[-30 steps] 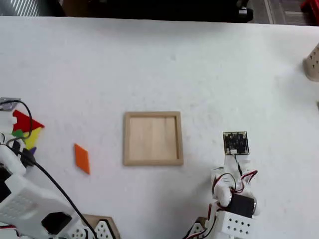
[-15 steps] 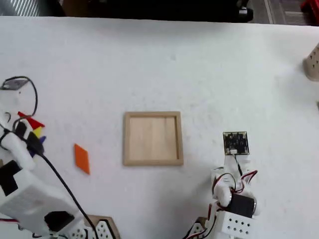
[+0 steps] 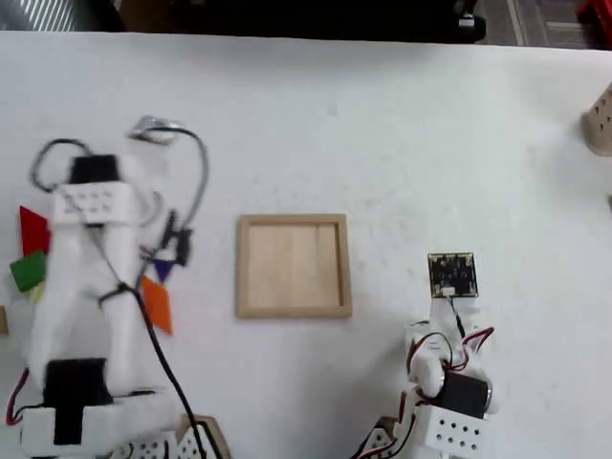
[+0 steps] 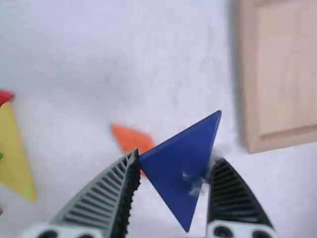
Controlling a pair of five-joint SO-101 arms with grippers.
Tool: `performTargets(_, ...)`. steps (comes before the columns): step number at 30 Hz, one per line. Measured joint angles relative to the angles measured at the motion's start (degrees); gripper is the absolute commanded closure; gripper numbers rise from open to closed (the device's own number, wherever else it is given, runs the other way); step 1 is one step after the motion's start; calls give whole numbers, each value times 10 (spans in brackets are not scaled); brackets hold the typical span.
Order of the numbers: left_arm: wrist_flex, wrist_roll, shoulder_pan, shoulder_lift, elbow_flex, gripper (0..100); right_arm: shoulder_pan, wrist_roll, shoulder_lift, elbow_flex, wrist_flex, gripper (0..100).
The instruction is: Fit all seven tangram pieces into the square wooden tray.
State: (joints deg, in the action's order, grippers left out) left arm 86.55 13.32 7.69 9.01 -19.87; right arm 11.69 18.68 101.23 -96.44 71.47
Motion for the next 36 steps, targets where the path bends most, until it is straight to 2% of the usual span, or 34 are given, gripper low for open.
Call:
performTargets(3,-70,-60,-102,4,-47,890,0,0,0,0,0,981)
performTargets(7,-154,-84,-203,-18,-83,890,0,0,0,0,0,981)
performTargets(10,-194,-86,-233,-45,-84,861,0,0,0,0,0,981)
performTargets(14,-249,-76,-249,-53,-84,718,0,0,0,0,0,981)
performTargets(16,-264,-69,-251,-54,-87,675,0,0,0,0,0,981)
performTargets(23,-318,-68,-251,-54,-138,672,0,0,0,0,0,981)
performTargets(28,-321,-68,-244,-49,-165,673,0,0,0,0,0,981)
performTargets(31,-321,-68,-201,-5,-187,692,0,0,0,0,0,981)
performTargets(36,-321,-68,-91,138,-265,822,2,0,0,0,-6,981)
